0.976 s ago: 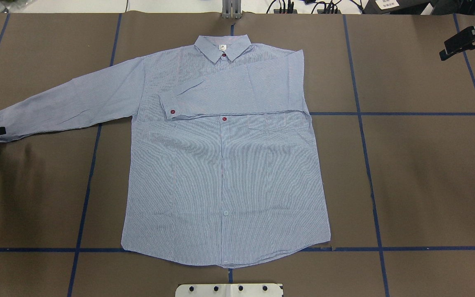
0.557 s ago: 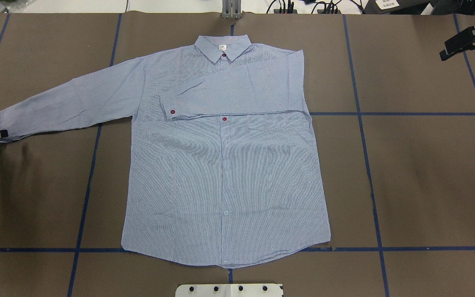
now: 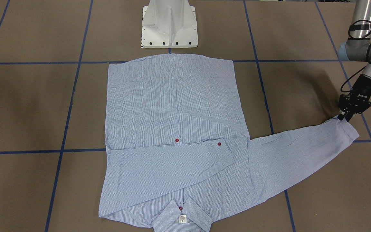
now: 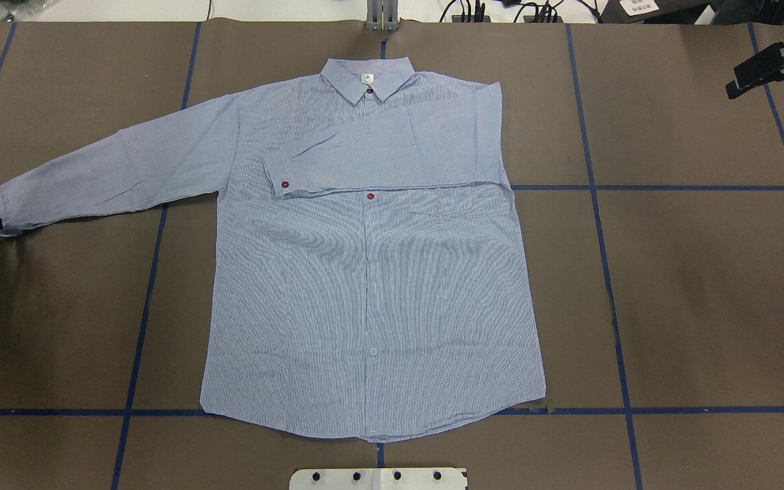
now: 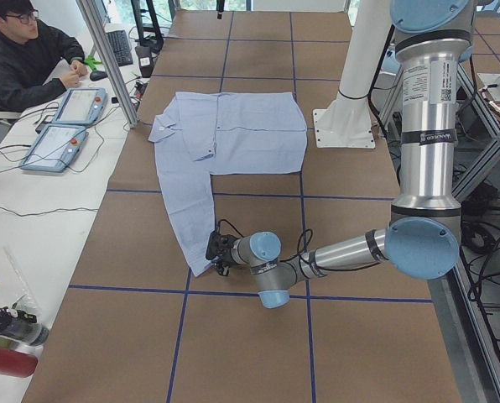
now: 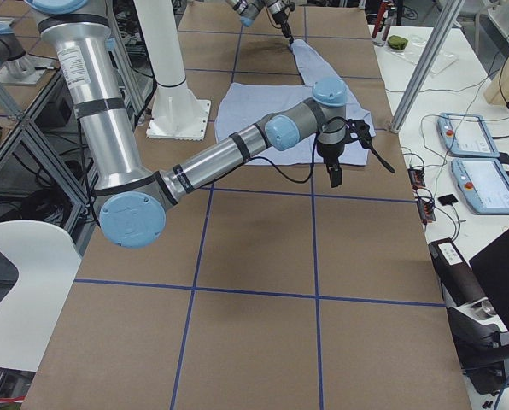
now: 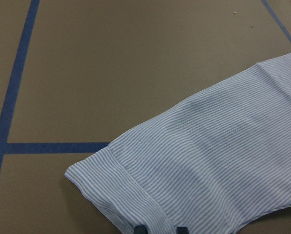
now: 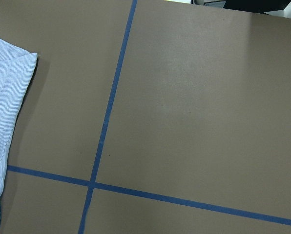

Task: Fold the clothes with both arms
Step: 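Grasp the cuff of the sleeve nearest the left gripper, then fold the sleeve with the left gripper across the shirt body and release, then move both grippers down to the shirt hem corners nearest the robot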

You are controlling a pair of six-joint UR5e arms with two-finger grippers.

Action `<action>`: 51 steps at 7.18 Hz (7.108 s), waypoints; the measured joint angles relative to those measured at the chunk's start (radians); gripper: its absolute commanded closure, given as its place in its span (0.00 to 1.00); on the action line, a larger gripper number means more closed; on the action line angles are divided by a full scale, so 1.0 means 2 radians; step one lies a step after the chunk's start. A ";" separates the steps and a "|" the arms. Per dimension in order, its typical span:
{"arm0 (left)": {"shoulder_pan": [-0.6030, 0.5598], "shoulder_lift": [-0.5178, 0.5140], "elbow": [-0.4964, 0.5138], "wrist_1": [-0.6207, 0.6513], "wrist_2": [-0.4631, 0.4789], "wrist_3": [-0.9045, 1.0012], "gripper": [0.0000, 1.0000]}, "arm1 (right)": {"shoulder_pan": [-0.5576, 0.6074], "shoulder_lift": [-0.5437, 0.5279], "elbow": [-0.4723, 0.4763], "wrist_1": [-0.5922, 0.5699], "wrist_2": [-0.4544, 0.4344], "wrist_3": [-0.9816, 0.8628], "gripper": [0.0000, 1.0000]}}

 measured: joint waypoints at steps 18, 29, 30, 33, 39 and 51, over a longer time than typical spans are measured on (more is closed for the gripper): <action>-0.017 -0.050 -0.141 0.153 -0.086 -0.001 1.00 | 0.000 -0.010 0.003 0.000 0.000 0.000 0.00; 0.188 -0.397 -0.164 0.445 0.044 -0.089 1.00 | 0.000 -0.014 0.002 0.000 0.000 0.000 0.00; 0.206 -0.402 -0.155 0.445 0.071 -0.090 0.87 | 0.000 -0.014 0.002 0.000 0.000 0.000 0.00; 0.254 -0.436 -0.123 0.446 0.125 -0.117 0.17 | 0.000 -0.014 0.002 0.000 0.000 0.000 0.00; 0.268 -0.440 -0.177 0.575 0.139 -0.084 0.00 | -0.039 -0.014 0.037 0.014 -0.013 0.102 0.00; 0.310 0.013 -0.532 0.554 0.138 -0.135 0.00 | -0.466 -0.064 0.227 0.015 -0.393 0.563 0.00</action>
